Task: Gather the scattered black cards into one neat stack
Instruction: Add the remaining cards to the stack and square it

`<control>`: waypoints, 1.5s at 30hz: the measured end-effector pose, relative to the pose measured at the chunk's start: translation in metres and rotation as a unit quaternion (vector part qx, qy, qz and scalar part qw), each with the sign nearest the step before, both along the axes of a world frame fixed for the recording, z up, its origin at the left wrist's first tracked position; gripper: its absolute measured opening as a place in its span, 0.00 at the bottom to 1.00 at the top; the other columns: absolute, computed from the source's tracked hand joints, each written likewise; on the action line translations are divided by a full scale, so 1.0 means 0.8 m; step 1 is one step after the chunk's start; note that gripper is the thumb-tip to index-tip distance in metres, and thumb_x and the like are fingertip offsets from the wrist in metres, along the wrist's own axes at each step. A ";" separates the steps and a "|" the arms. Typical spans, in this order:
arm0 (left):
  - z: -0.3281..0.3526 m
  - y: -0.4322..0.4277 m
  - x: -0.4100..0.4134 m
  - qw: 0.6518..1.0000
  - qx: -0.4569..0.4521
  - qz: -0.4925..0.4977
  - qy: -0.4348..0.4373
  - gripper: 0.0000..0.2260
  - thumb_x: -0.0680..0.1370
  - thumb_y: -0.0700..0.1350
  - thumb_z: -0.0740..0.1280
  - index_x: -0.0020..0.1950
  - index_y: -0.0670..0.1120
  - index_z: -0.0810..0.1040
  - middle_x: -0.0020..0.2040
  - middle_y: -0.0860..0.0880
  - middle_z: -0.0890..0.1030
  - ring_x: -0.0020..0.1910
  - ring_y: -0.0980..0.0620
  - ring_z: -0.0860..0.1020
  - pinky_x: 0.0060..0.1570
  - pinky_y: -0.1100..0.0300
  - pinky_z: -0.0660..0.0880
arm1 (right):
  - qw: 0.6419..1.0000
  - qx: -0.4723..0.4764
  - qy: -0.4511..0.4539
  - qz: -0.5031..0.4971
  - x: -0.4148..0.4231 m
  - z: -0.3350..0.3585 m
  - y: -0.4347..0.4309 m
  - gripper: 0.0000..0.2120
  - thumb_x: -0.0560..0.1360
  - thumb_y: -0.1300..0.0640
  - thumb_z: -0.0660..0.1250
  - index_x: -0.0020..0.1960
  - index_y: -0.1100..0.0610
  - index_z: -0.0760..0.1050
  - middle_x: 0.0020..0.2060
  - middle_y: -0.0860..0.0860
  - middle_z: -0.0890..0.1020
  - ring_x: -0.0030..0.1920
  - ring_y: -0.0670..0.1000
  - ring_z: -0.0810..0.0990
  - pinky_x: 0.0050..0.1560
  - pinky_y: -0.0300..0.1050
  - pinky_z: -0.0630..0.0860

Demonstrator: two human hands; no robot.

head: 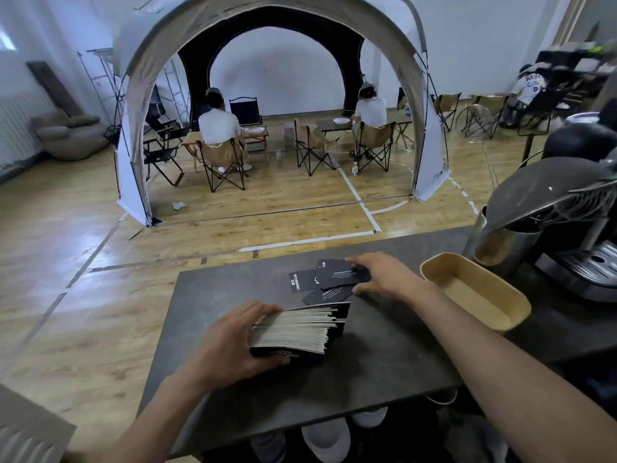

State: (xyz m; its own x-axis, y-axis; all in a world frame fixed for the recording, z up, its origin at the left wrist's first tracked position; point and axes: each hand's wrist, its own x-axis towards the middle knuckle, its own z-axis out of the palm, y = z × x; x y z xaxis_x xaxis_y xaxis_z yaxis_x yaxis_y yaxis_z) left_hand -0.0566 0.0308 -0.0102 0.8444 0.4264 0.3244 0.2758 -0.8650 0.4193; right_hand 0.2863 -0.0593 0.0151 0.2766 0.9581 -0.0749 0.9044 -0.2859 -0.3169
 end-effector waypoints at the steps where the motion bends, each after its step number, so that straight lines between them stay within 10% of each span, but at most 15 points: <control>1: 0.002 0.000 0.000 1.000 -0.001 -0.001 0.006 0.34 0.68 0.70 0.76 0.69 0.58 0.75 0.60 0.62 0.78 0.58 0.61 0.78 0.58 0.58 0.77 | 0.999 -0.012 -0.037 0.008 -0.001 0.002 0.003 0.34 0.72 0.43 0.75 0.76 0.46 0.69 0.65 0.49 0.79 0.66 0.54 0.76 0.67 0.50 0.73; 13: 0.004 -0.002 0.006 0.998 0.023 -0.003 0.065 0.39 0.66 0.72 0.74 0.72 0.58 0.70 0.65 0.62 0.74 0.64 0.61 0.72 0.67 0.59 0.71 | 0.986 0.130 -0.108 0.010 -0.018 0.004 -0.023 0.13 0.80 0.53 0.64 0.60 0.49 0.83 0.53 0.48 0.87 0.53 0.52 0.84 0.53 0.45 0.77; 21: 0.007 -0.001 0.008 0.997 0.014 -0.010 0.079 0.39 0.66 0.72 0.74 0.73 0.60 0.69 0.65 0.62 0.75 0.63 0.61 0.74 0.64 0.59 0.73 | 0.877 0.298 0.358 -0.114 -0.032 0.025 -0.036 0.40 0.70 0.70 0.73 0.72 0.40 0.65 0.47 0.57 0.81 0.46 0.54 0.85 0.40 0.46 0.83; 27: 0.010 -0.003 0.008 0.996 0.008 -0.012 0.083 0.39 0.66 0.71 0.75 0.73 0.60 0.69 0.64 0.63 0.73 0.62 0.62 0.74 0.64 0.58 0.74 | 0.753 0.335 0.543 -0.163 -0.072 0.013 -0.040 0.06 0.82 0.62 0.65 0.57 0.53 0.75 0.43 0.55 0.84 0.40 0.54 0.85 0.34 0.46 0.84; 31: 0.014 -0.007 0.007 0.996 -0.009 -0.007 0.091 0.45 0.66 0.71 0.75 0.78 0.60 0.60 0.71 0.62 0.71 0.68 0.63 0.71 0.70 0.55 0.72 | 0.731 0.374 0.547 -0.159 -0.081 -0.013 -0.043 0.06 0.82 0.59 0.65 0.52 0.59 0.81 0.41 0.55 0.88 0.39 0.55 0.86 0.42 0.49 0.86; 39: 0.008 -0.003 0.009 0.995 -0.087 0.000 0.041 0.67 0.62 0.65 0.82 0.82 0.60 0.33 0.83 0.61 0.56 0.80 0.63 0.60 0.76 0.56 0.64 | 0.880 0.279 0.377 -0.077 -0.101 -0.043 -0.063 0.09 0.79 0.67 0.63 0.46 0.59 0.81 0.41 0.55 0.85 0.44 0.51 0.84 0.42 0.38 0.78; 45: 0.011 0.000 0.010 0.995 -0.001 -0.029 0.091 0.40 0.66 0.69 0.76 0.74 0.72 0.60 0.67 0.63 0.73 0.64 0.60 0.75 0.66 0.54 0.74 | 0.954 0.218 0.201 -0.047 -0.077 -0.025 -0.047 0.14 0.74 0.57 0.63 0.40 0.53 0.86 0.43 0.45 0.85 0.46 0.41 0.80 0.51 0.42 0.77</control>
State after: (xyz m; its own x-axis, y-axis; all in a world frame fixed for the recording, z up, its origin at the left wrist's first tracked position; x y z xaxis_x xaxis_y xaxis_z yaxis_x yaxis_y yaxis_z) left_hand -0.0485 0.0304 -0.0018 0.9120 0.3760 0.1637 0.2972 -0.8811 0.3679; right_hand 0.2247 -0.0967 -0.0047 0.3953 0.8951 0.2062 0.6616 -0.1217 -0.7399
